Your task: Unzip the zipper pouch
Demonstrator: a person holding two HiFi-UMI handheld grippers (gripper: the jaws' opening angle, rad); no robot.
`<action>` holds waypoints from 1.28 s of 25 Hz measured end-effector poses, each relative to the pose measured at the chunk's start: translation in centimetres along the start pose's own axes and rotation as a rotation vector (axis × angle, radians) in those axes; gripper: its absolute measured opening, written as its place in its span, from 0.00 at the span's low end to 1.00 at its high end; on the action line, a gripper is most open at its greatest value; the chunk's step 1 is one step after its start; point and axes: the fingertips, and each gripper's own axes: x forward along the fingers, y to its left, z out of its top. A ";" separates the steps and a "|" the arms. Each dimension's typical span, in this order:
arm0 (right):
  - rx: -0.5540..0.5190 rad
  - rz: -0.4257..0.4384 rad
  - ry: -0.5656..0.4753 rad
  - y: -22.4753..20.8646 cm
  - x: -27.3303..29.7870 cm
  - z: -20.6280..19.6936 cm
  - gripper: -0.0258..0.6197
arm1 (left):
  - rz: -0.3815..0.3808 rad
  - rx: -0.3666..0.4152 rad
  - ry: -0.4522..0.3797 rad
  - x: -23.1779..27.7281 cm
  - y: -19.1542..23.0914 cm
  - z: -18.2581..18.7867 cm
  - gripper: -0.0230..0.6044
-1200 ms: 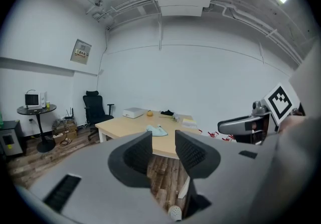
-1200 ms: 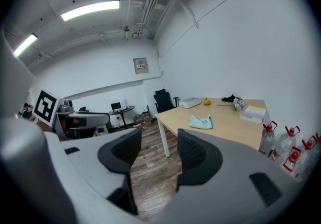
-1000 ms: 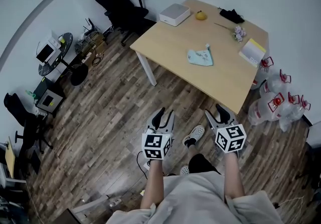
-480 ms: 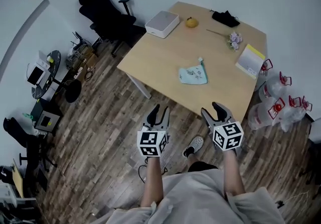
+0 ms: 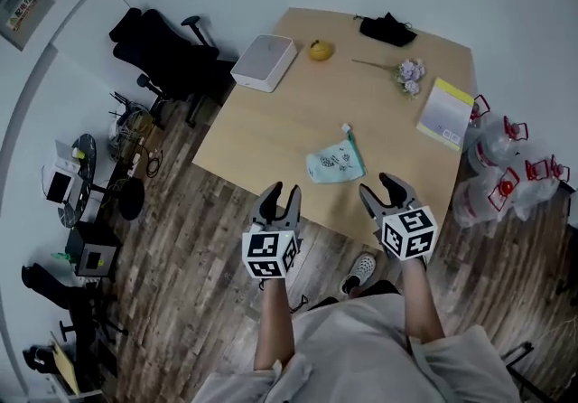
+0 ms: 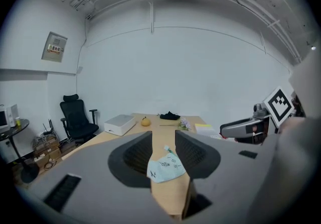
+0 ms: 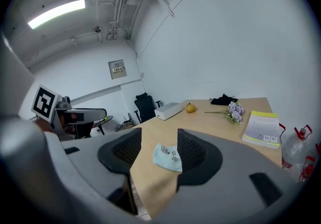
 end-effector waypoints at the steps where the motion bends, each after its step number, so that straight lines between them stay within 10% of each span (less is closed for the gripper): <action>1: 0.005 -0.004 0.004 -0.7 0.7 0.2 0.40 | -0.001 0.001 0.006 1.0 0.2 0.1 0.27; 16: 0.236 -0.177 -0.020 -7.9 2.3 -2.7 0.44 | -0.167 0.078 0.093 10.1 -0.9 -0.7 0.27; 32: 0.451 -0.531 -0.056 -10.2 8.2 -4.7 0.44 | -0.633 0.176 0.144 23.6 -1.3 -0.4 0.27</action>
